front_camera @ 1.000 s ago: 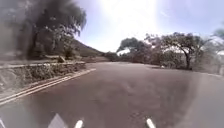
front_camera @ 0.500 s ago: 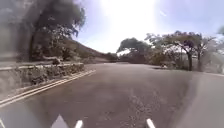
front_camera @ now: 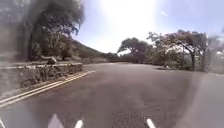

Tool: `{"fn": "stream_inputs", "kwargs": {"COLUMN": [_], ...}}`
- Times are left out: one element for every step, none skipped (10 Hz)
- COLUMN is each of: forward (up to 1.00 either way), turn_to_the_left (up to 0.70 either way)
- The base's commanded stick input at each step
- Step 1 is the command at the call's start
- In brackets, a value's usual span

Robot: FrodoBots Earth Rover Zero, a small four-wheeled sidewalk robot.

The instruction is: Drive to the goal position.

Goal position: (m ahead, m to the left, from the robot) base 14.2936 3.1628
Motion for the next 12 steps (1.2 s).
{"fn": "stream_inputs", "kwargs": {"forward": [0.85,0.85,0.85,0.85,0.85,0.85,0.85,0.85,0.85,0.85,0.85,0.85], "turn_to_the_left": [0.00,0.00,0.00,0.00,0.00,0.00,0.00,0.00,0.00,0.00,0.00,0.00]}}
